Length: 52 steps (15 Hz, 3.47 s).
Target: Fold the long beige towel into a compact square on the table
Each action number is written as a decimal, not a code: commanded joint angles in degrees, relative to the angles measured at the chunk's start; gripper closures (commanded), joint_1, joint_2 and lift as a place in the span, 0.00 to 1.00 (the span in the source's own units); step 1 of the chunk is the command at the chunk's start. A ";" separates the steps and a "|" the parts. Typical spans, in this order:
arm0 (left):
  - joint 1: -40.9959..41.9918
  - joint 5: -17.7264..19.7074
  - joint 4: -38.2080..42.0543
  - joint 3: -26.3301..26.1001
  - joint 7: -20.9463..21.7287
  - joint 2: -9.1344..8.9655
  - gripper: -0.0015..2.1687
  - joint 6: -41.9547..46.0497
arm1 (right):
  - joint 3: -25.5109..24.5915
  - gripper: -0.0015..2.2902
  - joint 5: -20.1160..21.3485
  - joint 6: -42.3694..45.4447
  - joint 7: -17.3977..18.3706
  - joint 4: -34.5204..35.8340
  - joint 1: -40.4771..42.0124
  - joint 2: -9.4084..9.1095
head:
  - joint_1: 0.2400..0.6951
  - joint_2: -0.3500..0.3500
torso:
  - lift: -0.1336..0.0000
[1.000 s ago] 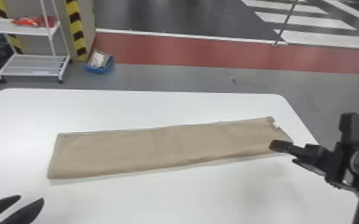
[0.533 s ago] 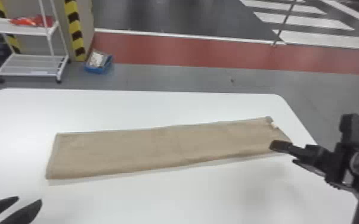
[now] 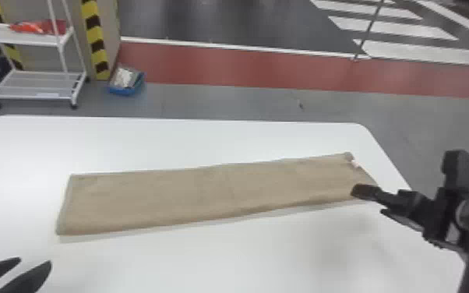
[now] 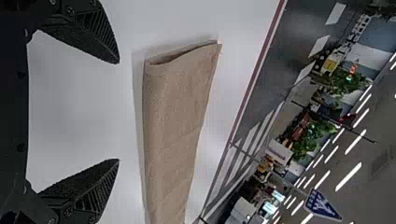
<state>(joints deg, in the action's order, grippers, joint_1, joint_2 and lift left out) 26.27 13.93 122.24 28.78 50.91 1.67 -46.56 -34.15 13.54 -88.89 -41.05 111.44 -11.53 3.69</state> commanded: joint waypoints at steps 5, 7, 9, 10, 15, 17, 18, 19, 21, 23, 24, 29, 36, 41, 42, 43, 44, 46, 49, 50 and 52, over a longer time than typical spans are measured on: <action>-3.51 -0.93 -0.25 -4.87 -4.51 0.27 0.07 1.60 | -1.09 0.01 -0.36 -0.37 -0.09 0.89 0.46 -0.18 | 1.00 0.23 | 0.07; -5.88 -3.91 -0.77 -7.16 -7.23 0.27 0.07 1.60 | -2.32 0.01 -0.27 -0.37 -0.26 1.33 0.81 -0.18 | 1.00 0.21 | 0.07; -9.31 -5.32 -2.09 -8.56 -7.85 0.44 0.07 1.60 | -3.29 0.01 -0.36 -0.89 -0.53 2.47 1.51 -0.18 | 1.00 0.20 | 0.07; -10.63 -6.55 -2.18 -9.35 -8.29 0.44 0.07 1.42 | -3.99 0.01 -0.27 -1.07 -0.61 3.26 2.04 -0.09 | 1.00 0.19 | 0.07; -16.17 -11.65 -7.54 -12.25 -9.78 0.79 0.07 0.02 | -7.07 0.01 -0.80 -1.19 -1.14 8.45 5.47 0.18 | 1.00 0.13 | 0.07; -18.63 -12.97 -10.88 -12.69 -11.45 0.88 0.09 -0.34 | -7.68 0.01 -1.94 -1.19 -1.14 10.03 6.70 0.00 | 1.00 0.12 | 0.07; -19.77 -13.85 -12.38 -13.13 -12.07 0.97 0.09 -1.04 | -7.60 0.01 -1.94 -1.19 -1.14 10.12 6.70 0.00 | 1.00 0.12 | 0.07; -21.00 -15.16 -13.78 -13.49 -13.21 0.97 0.09 -1.04 | -7.42 0.01 -1.94 -1.19 -1.14 10.12 6.70 -0.18 | 1.00 0.12 | 0.07; -22.67 -17.89 -15.28 -14.10 -14.70 0.97 0.10 -1.22 | -7.07 0.01 -1.94 -1.19 -1.14 10.03 6.78 -0.44 | 1.00 0.14 | 0.07; -23.55 -20.26 -16.07 -14.72 -15.23 1.06 0.10 -4.56 | -7.07 0.01 -1.94 -1.19 -1.14 9.94 6.78 -0.44 | 1.00 0.17 | 0.07; -23.81 -20.44 -16.77 -14.89 -15.84 1.06 0.10 -4.73 | -6.89 0.01 -1.94 -1.19 -1.14 9.94 6.78 -0.44 | 1.00 0.17 | 0.07; -25.57 -21.23 -17.47 -14.89 -15.23 1.58 0.24 -11.41 | -6.37 0.01 -1.94 -1.19 -1.14 9.77 6.52 -0.44 | 1.00 0.19 | 0.07; -25.48 -20.53 -16.42 -13.92 -13.30 1.76 0.80 -14.57 | -6.80 0.01 -1.76 -1.19 -1.14 8.71 6.34 -0.35 | 1.00 0.18 | 0.07; -24.95 -19.91 -11.50 -7.24 -6.44 2.73 0.85 -15.81 | -6.98 0.01 -1.94 -1.19 -1.14 8.36 6.70 -0.70 | 1.00 0.19 | 0.07; -25.22 -19.65 -11.32 -5.49 -6.00 4.04 0.91 -15.81 | -6.89 0.01 -1.85 -1.19 -1.14 8.27 6.78 -0.97 | 1.00 0.20 | 0.07; -25.75 -19.47 -11.67 -3.73 -5.83 5.89 0.91 -15.81 | -6.89 0.01 -1.85 -1.19 -1.14 8.27 6.78 -1.06 | 1.00 0.22 | 0.07; -26.27 -19.12 -12.38 -2.76 -5.83 7.56 0.91 -15.63 | -6.80 0.00 -1.85 -1.19 -1.14 8.18 6.78 -1.06 | 1.00 0.25 | 0.07; -27.68 -18.77 -13.69 -0.13 -5.47 10.28 0.91 -15.28 | -6.63 0.01 -1.85 -1.19 -1.14 8.10 6.78 -1.41 | 1.00 0.35 | 0.07; -29.35 -17.63 -12.82 3.57 -2.92 11.52 0.91 -16.51 | -6.45 0.01 -1.85 -1.19 -1.14 8.18 6.87 -1.67 | 1.00 0.44 | 0.07; -29.35 -16.40 -10.27 3.65 -1.43 11.52 0.91 -20.55 | -6.45 0.01 -1.85 -1.19 -1.14 8.18 6.96 -1.85 | 1.00 0.48 | 0.07; -28.91 -13.93 -3.59 2.07 -0.46 10.90 0.91 -31.27 | -6.45 0.01 -1.85 -1.19 -1.14 8.71 7.31 -2.20 | 1.00 0.48 | 0.07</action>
<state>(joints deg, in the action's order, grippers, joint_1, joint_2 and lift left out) -3.02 -1.82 113.57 32.06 50.30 13.07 -70.22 -40.60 11.69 -89.96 -42.18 119.78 -4.47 1.74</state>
